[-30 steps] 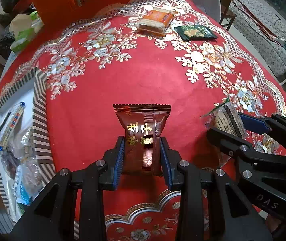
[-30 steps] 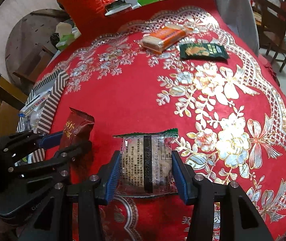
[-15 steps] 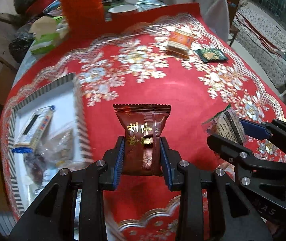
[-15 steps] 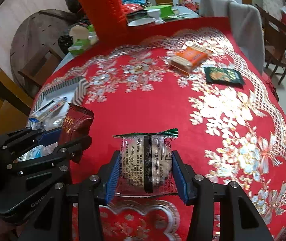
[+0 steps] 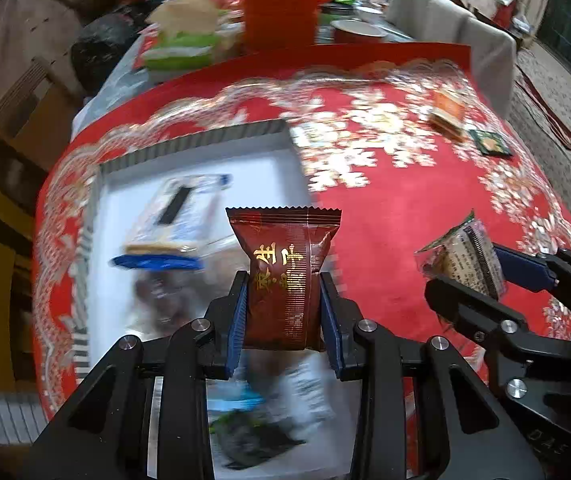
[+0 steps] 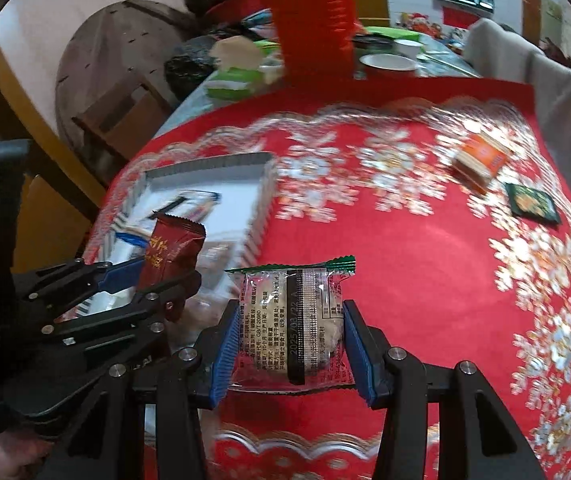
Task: Organize snacks
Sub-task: 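Carry the red candy and clear cake bag over the white tray, then open both grippers to release the snacks into the tray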
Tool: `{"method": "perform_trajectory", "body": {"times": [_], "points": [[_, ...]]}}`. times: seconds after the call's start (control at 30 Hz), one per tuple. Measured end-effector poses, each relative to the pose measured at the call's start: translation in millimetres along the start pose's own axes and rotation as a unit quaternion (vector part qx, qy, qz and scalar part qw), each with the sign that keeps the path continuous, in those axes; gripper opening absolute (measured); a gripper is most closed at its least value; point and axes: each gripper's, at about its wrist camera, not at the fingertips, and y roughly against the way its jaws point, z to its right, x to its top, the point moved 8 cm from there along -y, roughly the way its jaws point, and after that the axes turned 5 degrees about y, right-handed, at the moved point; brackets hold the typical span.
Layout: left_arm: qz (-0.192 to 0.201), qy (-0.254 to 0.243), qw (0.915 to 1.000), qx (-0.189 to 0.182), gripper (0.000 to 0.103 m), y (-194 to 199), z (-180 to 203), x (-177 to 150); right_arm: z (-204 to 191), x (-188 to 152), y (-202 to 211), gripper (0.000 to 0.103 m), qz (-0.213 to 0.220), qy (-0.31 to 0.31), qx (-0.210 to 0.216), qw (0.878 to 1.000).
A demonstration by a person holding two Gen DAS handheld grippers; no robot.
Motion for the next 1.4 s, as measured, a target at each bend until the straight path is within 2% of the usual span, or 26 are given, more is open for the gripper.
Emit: {"method": "perform_trajectory", "body": {"times": [0.2, 0.43, 0.63, 1.0, 1.07, 1.17, 1.2, 1.4], "points": [[-0.003, 0.035, 0.9992, 0.021, 0.032, -1.3, -51.9, -11.1, -41.4, 9.4, -17.3, 0.048, -0.008, 0.025, 0.018, 1.000], [-0.019, 0.049, 0.9979, 0.038, 0.032, -7.5, -83.4, -29.1, -75.3, 10.2, -43.3, 0.048, -0.029, 0.038, 0.039, 0.998], [-0.026, 0.057, 0.9972, 0.041, 0.032, -10.2, -93.0, -34.7, -85.0, 8.4, -49.3, 0.048, -0.036, 0.044, 0.041, 0.998], [-0.035, 0.062, 0.9969, 0.034, 0.033, -15.2, -89.4, -35.9, -79.5, 9.4, -50.5, 0.048, -0.038, 0.028, 0.042, 0.998], [-0.034, 0.067, 0.9966, 0.034, 0.037, -14.2, -89.9, -35.7, -78.3, 11.0, -48.2, 0.048, -0.033, 0.023, 0.045, 0.998], [-0.030, 0.071, 0.9962, 0.042, 0.062, -13.0, -90.2, -35.4, -77.5, 13.8, -43.2, 0.048, -0.021, 0.015, 0.060, 0.998], [-0.026, 0.072, 0.9960, 0.045, 0.064, -12.1, -90.1, -34.9, -77.9, 15.1, -41.1, 0.048, -0.015, 0.012, 0.066, 0.998], [-0.001, 0.082, 0.9941, 0.071, 0.064, -0.8, -86.8, -26.0, -67.3, 19.6, -26.8, 0.050, 0.012, 0.005, 0.080, 0.997]]}}
